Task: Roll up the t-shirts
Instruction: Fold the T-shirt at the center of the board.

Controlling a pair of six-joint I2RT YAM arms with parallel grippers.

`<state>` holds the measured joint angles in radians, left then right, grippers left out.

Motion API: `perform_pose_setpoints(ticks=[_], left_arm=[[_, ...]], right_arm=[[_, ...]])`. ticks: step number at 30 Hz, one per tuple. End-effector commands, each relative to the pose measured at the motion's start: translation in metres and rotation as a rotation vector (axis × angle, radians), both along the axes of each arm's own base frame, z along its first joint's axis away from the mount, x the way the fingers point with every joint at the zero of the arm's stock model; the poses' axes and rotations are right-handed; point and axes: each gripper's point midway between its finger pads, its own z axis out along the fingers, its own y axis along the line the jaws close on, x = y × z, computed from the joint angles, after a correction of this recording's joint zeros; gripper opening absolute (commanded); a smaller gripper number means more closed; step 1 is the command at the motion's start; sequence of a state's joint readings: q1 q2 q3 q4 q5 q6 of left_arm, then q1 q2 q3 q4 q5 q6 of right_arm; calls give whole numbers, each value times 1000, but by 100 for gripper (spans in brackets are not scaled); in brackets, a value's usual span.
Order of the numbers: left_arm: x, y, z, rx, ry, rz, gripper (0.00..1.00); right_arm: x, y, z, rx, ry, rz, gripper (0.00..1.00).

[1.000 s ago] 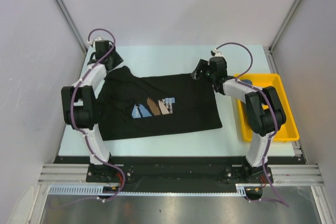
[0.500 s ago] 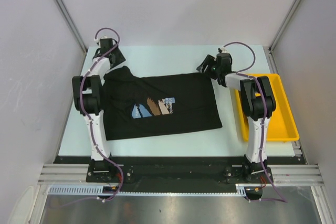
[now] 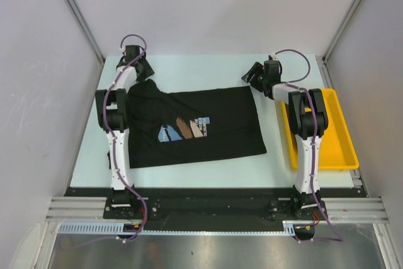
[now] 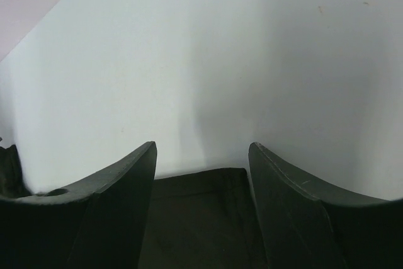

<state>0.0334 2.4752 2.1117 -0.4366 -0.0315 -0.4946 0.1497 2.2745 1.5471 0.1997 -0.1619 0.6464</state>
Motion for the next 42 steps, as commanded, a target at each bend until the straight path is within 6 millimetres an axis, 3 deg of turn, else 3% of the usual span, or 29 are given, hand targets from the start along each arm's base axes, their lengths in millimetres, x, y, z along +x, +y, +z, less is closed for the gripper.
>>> perform_pose_setpoints(ticks=[1, 7, 14, 22, 34, 42], left_arm=[[9, -12, 18, -32, -30, -4, 54], [7, -13, 13, -35, -13, 17, 47], [0, -4, 22, 18, -4, 59, 39], [-3, 0, 23, 44, 2, 68, 28], [-4, 0, 31, 40, -12, 65, 4], [-1, -1, 51, 40, -60, 57, 0]], right_arm=[[-7, -22, 2, -55, 31, -59, 65], [-14, -26, -3, -94, 63, -49, 64], [-23, -33, -11, -169, 109, -57, 64], [-27, -28, -26, -224, 163, -42, 62], [-27, -12, -27, -306, 177, -20, 46], [-23, -13, -25, -332, 177, -12, 22]])
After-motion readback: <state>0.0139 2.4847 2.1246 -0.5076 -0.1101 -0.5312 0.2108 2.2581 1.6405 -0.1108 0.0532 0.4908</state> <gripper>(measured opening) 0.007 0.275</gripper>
